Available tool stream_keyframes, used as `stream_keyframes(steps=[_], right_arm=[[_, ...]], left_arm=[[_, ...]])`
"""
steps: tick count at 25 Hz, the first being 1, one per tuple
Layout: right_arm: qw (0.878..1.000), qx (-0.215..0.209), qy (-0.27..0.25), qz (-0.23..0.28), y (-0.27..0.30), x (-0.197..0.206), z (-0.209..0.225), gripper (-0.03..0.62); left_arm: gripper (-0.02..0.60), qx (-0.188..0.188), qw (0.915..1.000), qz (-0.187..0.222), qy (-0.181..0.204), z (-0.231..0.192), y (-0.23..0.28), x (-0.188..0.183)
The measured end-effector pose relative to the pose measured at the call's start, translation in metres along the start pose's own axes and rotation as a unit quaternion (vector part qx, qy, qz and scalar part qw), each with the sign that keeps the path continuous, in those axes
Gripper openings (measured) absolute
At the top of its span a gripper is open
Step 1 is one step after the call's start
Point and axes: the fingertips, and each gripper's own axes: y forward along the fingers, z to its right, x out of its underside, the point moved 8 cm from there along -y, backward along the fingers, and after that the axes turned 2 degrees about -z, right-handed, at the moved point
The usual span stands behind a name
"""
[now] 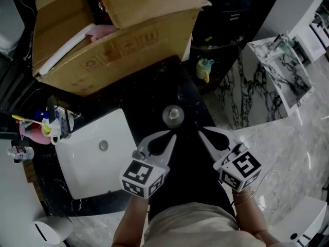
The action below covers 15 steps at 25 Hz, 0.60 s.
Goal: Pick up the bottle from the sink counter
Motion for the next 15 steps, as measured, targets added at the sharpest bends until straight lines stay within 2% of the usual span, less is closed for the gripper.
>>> stream_keyframes(steps=[10, 15], right_arm=[[0.999, -0.034, 0.031, 0.009, 0.004, 0.009, 0.001, 0.003], [0.999, -0.023, 0.019, -0.013, 0.003, 0.016, 0.008, 0.003]], left_arm=[[0.008, -0.024, 0.9989, -0.041, 0.003, -0.006, 0.007, 0.008], [0.097, -0.045, 0.9981, -0.043, -0.002, -0.011, 0.011, 0.010]])
